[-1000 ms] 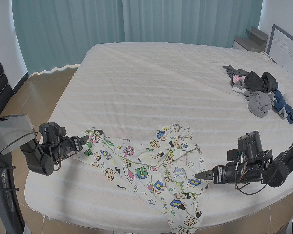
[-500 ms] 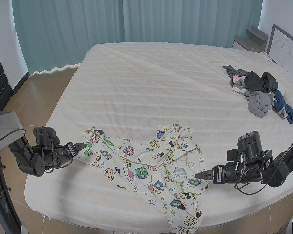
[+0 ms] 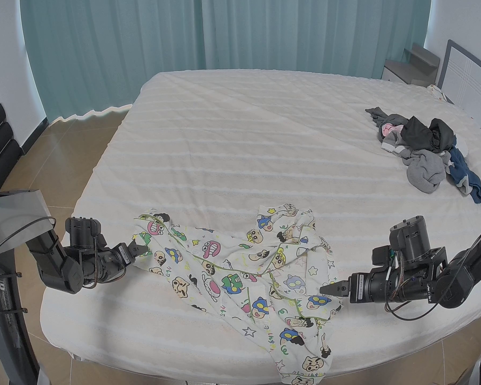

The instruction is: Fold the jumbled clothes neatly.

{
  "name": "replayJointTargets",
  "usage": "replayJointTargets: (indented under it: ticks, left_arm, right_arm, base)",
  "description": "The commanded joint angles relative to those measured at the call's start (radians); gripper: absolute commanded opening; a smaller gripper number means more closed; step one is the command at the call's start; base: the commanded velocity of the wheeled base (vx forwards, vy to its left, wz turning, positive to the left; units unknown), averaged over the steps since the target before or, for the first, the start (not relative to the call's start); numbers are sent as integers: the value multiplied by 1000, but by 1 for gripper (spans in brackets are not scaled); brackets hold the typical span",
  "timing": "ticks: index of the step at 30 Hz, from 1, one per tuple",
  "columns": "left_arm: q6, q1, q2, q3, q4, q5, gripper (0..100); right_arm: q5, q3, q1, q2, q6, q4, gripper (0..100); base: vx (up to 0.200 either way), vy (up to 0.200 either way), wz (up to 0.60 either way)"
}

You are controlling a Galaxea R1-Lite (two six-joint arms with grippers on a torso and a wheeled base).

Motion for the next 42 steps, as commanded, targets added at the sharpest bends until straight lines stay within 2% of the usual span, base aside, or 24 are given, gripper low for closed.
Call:
replayJointTargets:
  ticks: [1,12,13,27,34,38,42]
  left_arm:
    - [-7,0,43,-42,0,3,100]
    - [-23,-9,92,-124,10,32,100]
    - [-23,-9,92,-124,8,32,0]
    - [-16,-7,83,-79,0,34,0]
    - [27,-3,-24,33,8,32,0]
    - [93,42,-90,102,10,34,0]
    - [102,69,-152,154,11,32,0]
  right_arm:
    - [0,0,-1,1,0,0,100]
    - [0,0,-1,3,0,0,100]
    - [0,2,-1,1,0,0,100]
    - [0,3,-2,3,0,0,100]
    - [2,12,-4,6,0,0,100]
    - [2,14,-5,24,2,1,100]
    - [3,32,-4,26,0,1,100]
  base:
    - [0,0,0]
    - [0,0,0]
    - [0,0,0]
    - [0,0,0]
    - [0,0,0]
    - [0,0,0]
    - [0,0,0]
